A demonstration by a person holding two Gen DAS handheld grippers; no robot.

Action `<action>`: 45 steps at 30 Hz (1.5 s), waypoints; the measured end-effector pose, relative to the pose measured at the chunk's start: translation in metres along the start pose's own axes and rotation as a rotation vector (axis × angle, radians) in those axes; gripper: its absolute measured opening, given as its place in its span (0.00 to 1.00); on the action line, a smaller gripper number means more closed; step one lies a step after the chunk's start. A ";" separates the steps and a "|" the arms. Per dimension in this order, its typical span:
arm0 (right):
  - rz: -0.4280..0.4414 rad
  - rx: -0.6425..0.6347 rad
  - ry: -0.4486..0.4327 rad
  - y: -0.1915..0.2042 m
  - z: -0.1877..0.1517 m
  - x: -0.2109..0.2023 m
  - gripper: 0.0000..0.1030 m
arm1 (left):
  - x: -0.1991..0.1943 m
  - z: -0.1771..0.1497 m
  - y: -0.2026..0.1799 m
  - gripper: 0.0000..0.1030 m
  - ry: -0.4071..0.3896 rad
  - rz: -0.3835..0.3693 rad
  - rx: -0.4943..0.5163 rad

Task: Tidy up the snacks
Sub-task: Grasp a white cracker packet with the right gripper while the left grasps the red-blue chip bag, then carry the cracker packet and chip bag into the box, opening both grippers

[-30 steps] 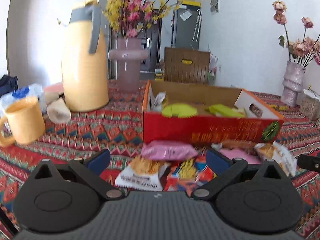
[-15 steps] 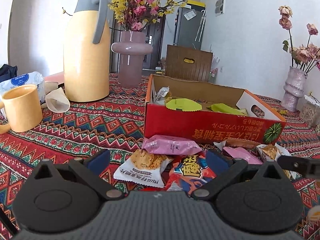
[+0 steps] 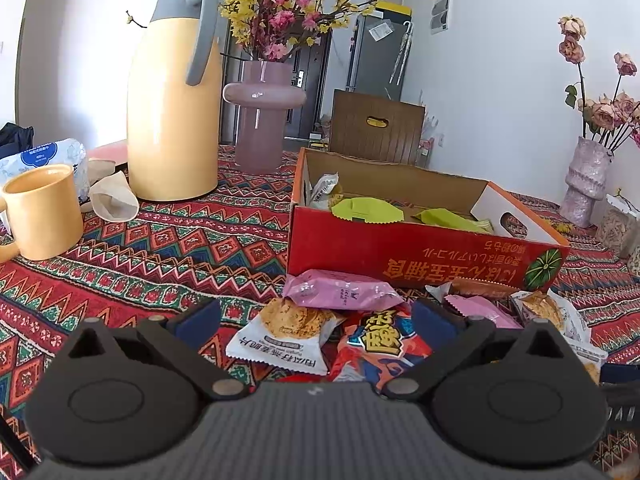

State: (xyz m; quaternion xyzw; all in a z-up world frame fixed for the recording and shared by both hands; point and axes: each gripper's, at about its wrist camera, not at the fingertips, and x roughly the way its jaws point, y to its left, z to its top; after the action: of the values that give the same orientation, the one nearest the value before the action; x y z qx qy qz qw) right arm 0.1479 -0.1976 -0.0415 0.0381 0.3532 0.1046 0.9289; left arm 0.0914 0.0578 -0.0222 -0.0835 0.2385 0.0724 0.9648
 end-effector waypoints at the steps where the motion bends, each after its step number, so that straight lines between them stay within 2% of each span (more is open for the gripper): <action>1: -0.003 -0.013 0.004 0.001 -0.003 -0.001 0.96 | 0.000 0.000 0.000 1.00 0.000 0.000 0.000; 4: -0.010 -0.057 -0.012 0.004 -0.009 -0.007 0.79 | 0.000 0.000 0.000 1.00 0.000 0.002 0.000; 6: -0.001 -0.074 -0.021 0.005 -0.011 -0.012 0.54 | 0.000 0.000 0.000 1.00 0.001 0.004 0.001; 7: 0.011 -0.076 -0.023 0.003 -0.012 -0.015 0.44 | 0.001 0.000 0.000 1.00 0.003 0.004 0.001; 8: 0.026 -0.074 -0.024 0.002 -0.012 -0.017 0.28 | 0.000 -0.001 0.000 1.00 0.004 0.004 0.002; 9: 0.041 -0.073 -0.025 0.001 -0.013 -0.020 0.21 | 0.001 -0.001 0.000 1.00 0.006 0.005 0.004; 11: 0.055 -0.069 -0.037 -0.003 -0.014 -0.025 0.18 | 0.002 -0.001 -0.001 1.00 0.014 0.005 0.010; 16: 0.068 -0.045 -0.066 -0.015 -0.017 -0.037 0.17 | 0.007 -0.001 -0.007 1.00 0.075 -0.025 0.050; 21: 0.096 -0.035 -0.110 -0.024 -0.018 -0.050 0.17 | 0.013 -0.002 -0.018 1.00 0.180 -0.134 0.110; 26: 0.109 -0.017 -0.122 -0.029 -0.021 -0.055 0.17 | 0.018 -0.004 -0.023 1.00 0.222 -0.130 0.129; 28: 0.115 -0.012 -0.125 -0.030 -0.022 -0.056 0.17 | 0.017 -0.005 -0.022 0.96 0.226 -0.136 0.122; 30: 0.116 -0.007 -0.127 -0.033 -0.023 -0.057 0.17 | 0.014 -0.007 -0.021 0.78 0.236 -0.157 0.122; 32: 0.116 -0.003 -0.126 -0.035 -0.024 -0.057 0.17 | 0.011 -0.009 -0.022 0.65 0.247 -0.178 0.129; 36: 0.119 0.003 -0.126 -0.037 -0.025 -0.057 0.17 | 0.004 -0.012 -0.022 0.58 0.246 -0.193 0.125; 45: 0.126 0.003 -0.131 -0.037 -0.027 -0.059 0.17 | -0.020 -0.020 -0.028 0.53 0.191 -0.181 0.160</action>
State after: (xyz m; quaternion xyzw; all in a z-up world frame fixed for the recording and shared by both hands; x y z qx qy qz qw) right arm 0.0936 -0.2464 -0.0286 0.0684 0.2889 0.1595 0.9415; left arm 0.0698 0.0247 -0.0261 -0.0341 0.3259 -0.0424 0.9439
